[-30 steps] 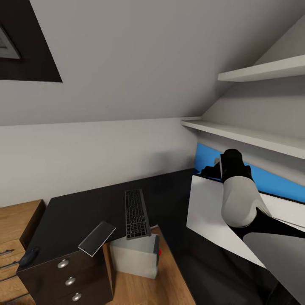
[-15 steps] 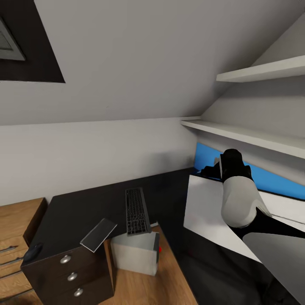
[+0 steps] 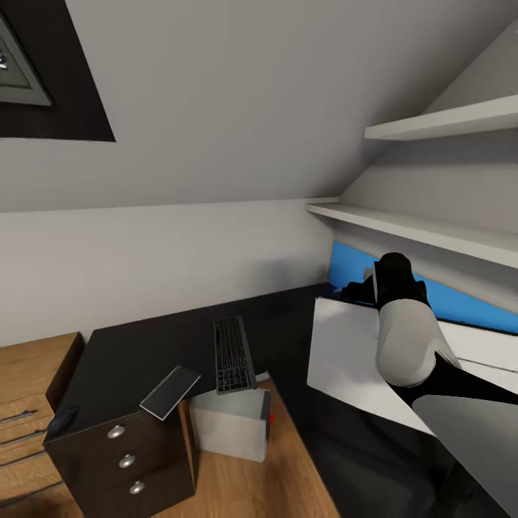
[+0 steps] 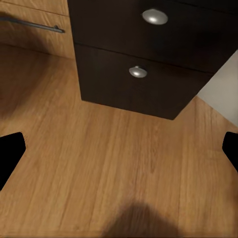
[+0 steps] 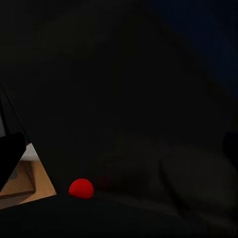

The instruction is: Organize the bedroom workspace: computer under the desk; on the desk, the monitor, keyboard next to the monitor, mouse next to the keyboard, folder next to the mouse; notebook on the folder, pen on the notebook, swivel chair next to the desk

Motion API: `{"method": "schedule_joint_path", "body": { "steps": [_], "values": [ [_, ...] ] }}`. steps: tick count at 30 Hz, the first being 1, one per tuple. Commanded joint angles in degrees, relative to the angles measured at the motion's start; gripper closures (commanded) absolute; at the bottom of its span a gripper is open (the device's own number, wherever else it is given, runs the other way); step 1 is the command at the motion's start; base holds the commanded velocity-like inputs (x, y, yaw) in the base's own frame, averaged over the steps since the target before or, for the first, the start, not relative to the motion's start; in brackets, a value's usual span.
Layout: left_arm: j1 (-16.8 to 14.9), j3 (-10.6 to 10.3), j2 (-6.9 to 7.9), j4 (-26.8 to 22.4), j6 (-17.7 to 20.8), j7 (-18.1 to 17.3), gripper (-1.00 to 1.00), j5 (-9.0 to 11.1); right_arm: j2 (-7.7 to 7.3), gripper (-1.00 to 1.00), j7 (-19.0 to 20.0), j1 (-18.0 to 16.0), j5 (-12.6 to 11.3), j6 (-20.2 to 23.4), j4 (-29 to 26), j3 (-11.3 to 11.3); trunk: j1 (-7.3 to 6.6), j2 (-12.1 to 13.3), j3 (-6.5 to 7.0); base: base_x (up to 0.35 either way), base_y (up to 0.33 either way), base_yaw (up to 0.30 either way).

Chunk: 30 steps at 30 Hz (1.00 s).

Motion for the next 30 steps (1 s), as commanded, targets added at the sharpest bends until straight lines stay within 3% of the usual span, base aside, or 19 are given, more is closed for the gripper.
{"method": "schedule_joint_path", "body": {
  "steps": [1,20,30],
  "values": [
    [-0.05,-0.1,0.02,0.01,-0.15,-0.28,-1.0,0.55,0.07,-1.0,0.48,-0.07,1.1,-0.02,-0.1,-0.34,0.0,-0.09,-0.12,-0.213,0.0,0.0],
    [-0.03,-0.11,-0.06,-0.04,-0.15,-0.28,-1.0,0.48,0.18,-1.0,0.69,-0.07,1.01,-0.1,0.0,-0.42,0.0,-0.09,-0.12,-0.095,0.0,0.0],
    [-0.07,-0.24,-0.14,-0.04,-0.16,-0.34,-1.0,0.35,0.98,-1.0,0.74,-0.09,1.01,-0.12,-0.01,-0.18,0.0,-0.09,-0.12,-0.007,0.0,0.0]
  ]
}}
